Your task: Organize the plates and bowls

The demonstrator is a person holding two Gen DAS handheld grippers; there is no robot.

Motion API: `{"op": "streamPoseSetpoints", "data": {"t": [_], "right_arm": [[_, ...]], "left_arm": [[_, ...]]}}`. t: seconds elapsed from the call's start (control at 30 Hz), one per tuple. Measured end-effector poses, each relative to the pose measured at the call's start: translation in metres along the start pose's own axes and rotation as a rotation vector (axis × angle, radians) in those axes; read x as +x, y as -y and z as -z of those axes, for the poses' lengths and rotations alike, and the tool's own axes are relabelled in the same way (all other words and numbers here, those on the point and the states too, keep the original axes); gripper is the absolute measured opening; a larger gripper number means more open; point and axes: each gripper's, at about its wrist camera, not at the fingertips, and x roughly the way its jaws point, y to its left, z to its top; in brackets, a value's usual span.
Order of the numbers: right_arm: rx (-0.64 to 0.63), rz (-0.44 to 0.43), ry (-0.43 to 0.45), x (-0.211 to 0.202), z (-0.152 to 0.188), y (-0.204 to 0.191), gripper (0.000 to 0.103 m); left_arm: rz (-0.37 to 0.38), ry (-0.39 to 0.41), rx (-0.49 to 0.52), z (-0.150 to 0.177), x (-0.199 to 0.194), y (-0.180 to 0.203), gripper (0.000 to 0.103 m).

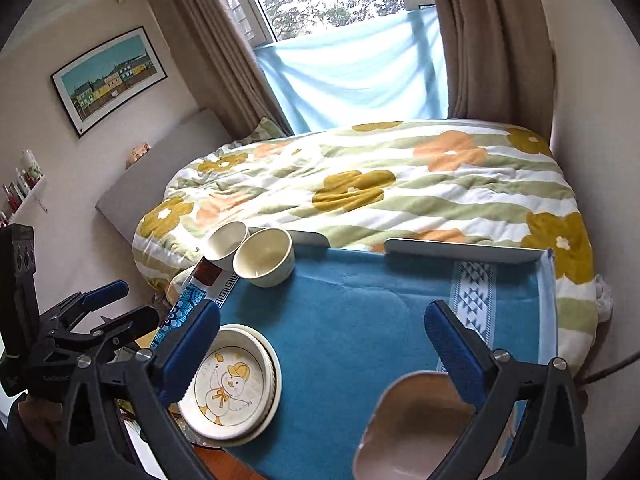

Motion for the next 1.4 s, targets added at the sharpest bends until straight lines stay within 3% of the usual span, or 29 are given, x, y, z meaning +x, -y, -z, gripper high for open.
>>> {"op": "streamPoseSetpoints", "data": {"t": [0.13, 0.33, 0.4, 0.47, 0.57, 0.7, 0.83, 1.1, 1.4], "right_arm": [[0.004, 0.024, -0.001, 0.038, -0.023, -0.029, 0.102], [0.096, 0.003, -0.155, 0.131, -0.043, -0.031, 0.102], [0.13, 0.005, -0.195, 0.158, -0.04, -0.028, 0.102], [0.165, 0.004, -0.218, 0.18, -0.036, -0.026, 0.1], [0.218, 0.005, -0.262, 0.21, -0.03, -0.024, 0.083], [0.274, 0.004, -0.308, 0.241, -0.024, -0.022, 0.062], [0.306, -0.003, -0.322, 0.26, -0.023, -0.023, 0.055], [0.302, 0.002, -0.339, 0.281, -0.022, -0.029, 0.021], [0.286, 0.013, -0.331, 0.282, -0.022, -0.027, 0.017]], "left_arm": [[0.001, -0.034, -0.087, -0.021, 0.028, -0.051, 0.103], [0.065, -0.111, -0.207, -0.04, 0.096, -0.113, 0.1], [0.114, -0.164, -0.254, -0.041, 0.126, -0.128, 0.092], [0.143, -0.223, -0.279, -0.039, 0.157, -0.14, 0.076], [0.17, -0.289, -0.284, -0.034, 0.193, -0.147, 0.061], [0.185, -0.331, -0.271, -0.035, 0.224, -0.15, 0.053], [0.191, -0.357, -0.267, -0.036, 0.244, -0.155, 0.048], [0.197, -0.364, -0.285, -0.035, 0.259, -0.163, 0.018], [0.148, -0.343, -0.226, -0.038, 0.256, -0.154, 0.016]]}}
